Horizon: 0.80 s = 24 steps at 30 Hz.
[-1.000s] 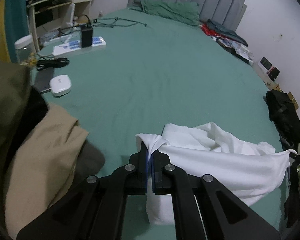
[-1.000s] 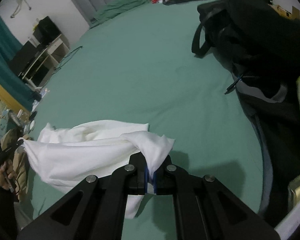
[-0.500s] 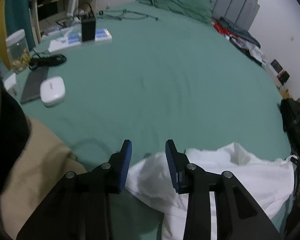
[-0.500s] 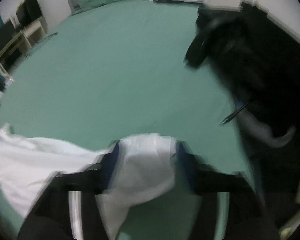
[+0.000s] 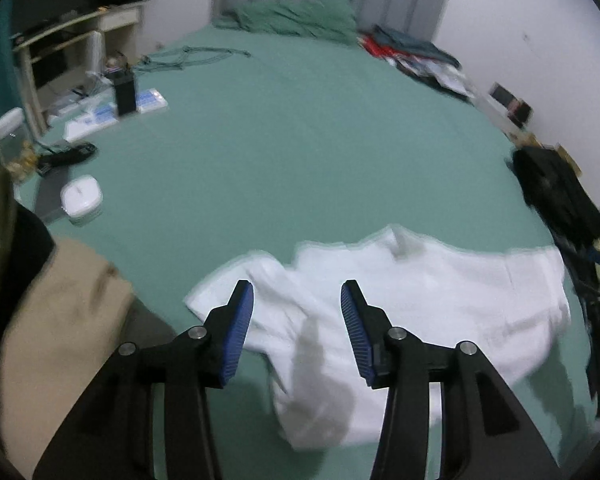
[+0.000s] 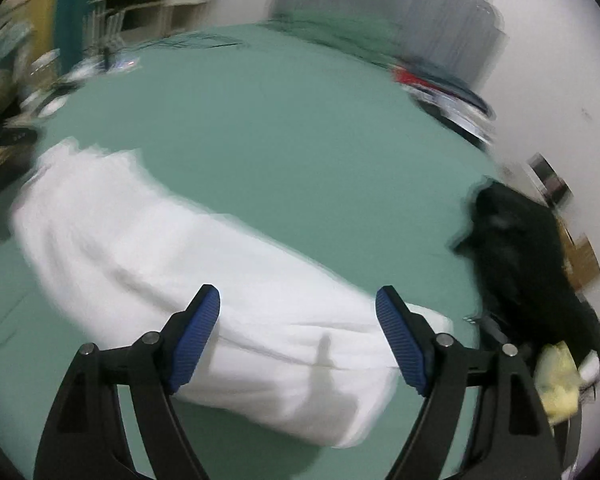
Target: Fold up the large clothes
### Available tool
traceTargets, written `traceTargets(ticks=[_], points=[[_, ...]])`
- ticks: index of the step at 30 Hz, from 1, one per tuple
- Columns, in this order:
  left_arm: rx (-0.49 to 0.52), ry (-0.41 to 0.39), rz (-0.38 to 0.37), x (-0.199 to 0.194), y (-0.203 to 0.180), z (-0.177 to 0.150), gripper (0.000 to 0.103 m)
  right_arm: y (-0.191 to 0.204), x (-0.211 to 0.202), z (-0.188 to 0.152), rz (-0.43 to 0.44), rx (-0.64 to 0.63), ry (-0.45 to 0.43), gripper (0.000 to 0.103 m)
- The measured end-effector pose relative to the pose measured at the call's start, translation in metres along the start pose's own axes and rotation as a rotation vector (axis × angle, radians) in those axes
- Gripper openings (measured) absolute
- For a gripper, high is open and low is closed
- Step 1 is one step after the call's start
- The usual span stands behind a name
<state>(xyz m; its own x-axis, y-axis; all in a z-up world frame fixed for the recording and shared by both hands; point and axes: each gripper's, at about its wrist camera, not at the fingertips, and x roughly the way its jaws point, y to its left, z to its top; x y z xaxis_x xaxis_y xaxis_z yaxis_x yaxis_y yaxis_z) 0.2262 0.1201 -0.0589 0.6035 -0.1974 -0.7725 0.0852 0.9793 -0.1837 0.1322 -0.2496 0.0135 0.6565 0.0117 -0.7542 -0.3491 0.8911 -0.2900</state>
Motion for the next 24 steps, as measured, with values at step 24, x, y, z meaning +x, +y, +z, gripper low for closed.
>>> traceTargets(ticks=[24], points=[[0.230,0.036,-0.008,0.030,-0.054,0.019,0.048,0.046,0.072,0.065,0.016,-0.171,-0.019,0.080]])
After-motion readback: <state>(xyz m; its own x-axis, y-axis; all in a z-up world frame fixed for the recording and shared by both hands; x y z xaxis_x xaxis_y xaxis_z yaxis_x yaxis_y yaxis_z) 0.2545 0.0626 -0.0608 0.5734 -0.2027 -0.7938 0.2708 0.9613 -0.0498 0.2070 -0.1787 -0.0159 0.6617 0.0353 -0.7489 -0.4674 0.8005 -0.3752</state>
